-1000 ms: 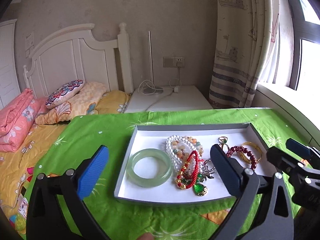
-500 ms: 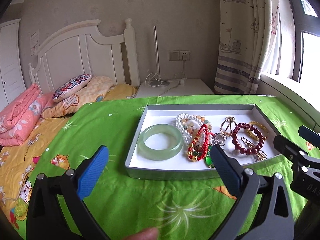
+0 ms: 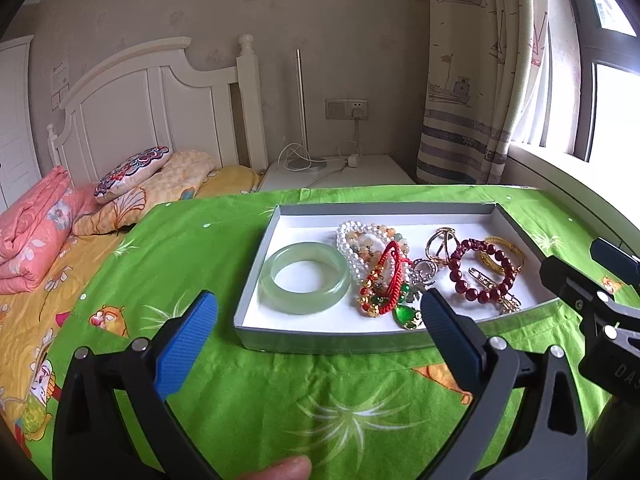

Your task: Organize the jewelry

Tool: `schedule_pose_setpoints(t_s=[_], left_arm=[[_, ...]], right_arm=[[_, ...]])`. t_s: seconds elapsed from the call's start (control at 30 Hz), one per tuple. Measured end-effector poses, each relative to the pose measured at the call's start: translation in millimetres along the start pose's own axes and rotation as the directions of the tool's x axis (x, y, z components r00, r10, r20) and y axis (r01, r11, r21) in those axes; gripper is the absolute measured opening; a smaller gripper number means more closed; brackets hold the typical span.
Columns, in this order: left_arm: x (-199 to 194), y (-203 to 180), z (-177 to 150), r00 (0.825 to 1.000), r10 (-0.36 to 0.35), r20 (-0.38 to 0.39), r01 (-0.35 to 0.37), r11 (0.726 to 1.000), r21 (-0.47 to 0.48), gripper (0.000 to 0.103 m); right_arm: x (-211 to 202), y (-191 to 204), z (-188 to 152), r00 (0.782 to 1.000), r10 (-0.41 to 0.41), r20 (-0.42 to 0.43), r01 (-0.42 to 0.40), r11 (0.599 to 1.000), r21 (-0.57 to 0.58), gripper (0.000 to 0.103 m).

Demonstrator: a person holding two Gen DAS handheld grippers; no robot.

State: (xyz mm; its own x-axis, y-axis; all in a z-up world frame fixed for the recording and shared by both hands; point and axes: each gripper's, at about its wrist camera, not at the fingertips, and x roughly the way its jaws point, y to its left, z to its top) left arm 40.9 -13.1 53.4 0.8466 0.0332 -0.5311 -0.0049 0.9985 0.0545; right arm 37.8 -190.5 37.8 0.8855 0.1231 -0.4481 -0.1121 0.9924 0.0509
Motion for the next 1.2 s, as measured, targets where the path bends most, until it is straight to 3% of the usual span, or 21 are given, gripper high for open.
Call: schedule_pose_setpoints(t_s=[1.2], left_arm=[[-0.7, -0.2, 0.8, 1.0, -0.029, 0.002, 0.029, 0.999, -0.019, 0.101]], right_arm=[[-1.9, -2.1, 0.4, 1.0, 0.0, 0.002, 0.0, 1.0, 0.016, 0.087]])
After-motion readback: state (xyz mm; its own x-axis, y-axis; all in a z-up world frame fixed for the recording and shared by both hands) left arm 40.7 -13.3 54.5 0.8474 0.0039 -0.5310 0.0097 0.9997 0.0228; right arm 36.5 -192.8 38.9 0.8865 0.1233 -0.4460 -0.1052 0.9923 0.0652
